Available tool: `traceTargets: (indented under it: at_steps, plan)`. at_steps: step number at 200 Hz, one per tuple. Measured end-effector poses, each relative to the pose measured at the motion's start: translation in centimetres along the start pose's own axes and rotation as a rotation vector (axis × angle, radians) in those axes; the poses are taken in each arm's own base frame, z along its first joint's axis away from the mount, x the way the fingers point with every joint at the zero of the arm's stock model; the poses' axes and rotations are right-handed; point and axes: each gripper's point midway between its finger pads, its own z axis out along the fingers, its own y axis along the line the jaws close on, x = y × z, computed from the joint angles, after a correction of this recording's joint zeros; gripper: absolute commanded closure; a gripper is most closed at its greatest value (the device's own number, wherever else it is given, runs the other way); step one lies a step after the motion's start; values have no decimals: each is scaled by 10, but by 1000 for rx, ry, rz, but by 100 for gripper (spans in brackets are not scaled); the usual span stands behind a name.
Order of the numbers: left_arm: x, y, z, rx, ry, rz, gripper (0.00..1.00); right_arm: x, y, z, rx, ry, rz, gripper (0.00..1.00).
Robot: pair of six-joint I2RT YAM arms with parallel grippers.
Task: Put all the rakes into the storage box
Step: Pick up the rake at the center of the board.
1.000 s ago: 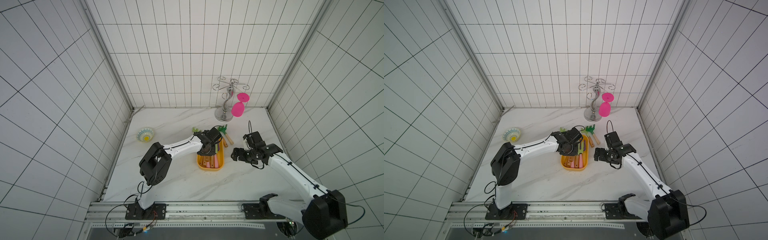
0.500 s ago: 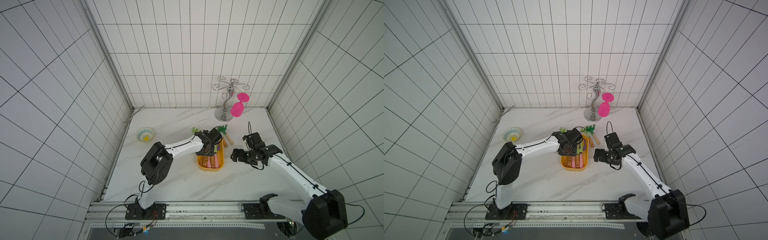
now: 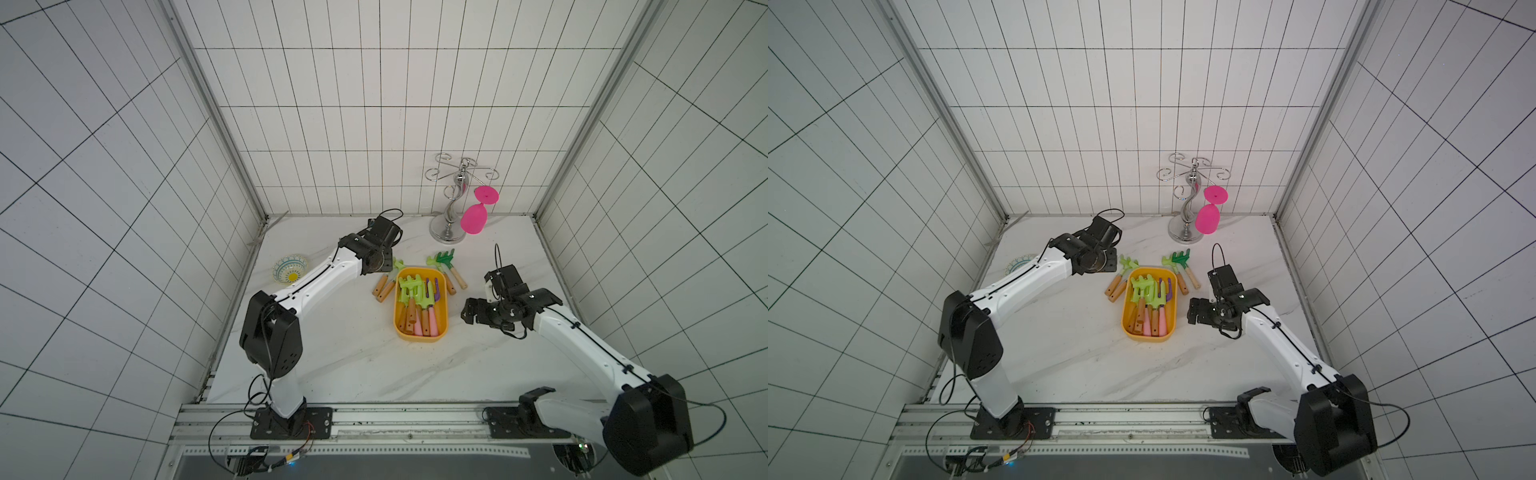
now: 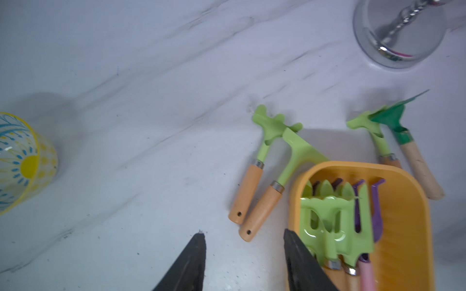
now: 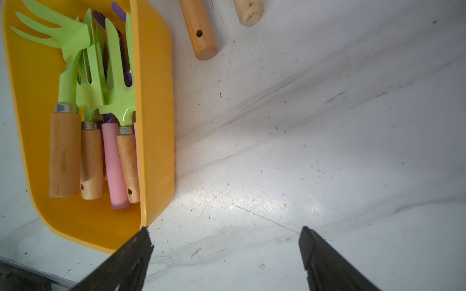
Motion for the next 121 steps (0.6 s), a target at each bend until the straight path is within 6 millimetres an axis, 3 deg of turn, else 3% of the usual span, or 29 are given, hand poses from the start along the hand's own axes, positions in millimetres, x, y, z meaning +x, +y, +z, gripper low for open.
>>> traceTargets:
  at_steps: [16, 40, 61, 121]
  plan:
    - [9, 6, 26, -28, 45, 64, 59, 2, -1, 0, 7, 9, 3, 6]
    - [35, -6, 56, -3, 122, 154, 60, 5, -4, 2, 24, 28, 9, 6]
    - [49, -15, 67, 28, 158, 197, 60, 7, -7, 5, 45, 53, 15, 6]
    - [57, -19, 96, 52, 187, 239, 67, -4, -5, 13, 73, 93, 21, 6]
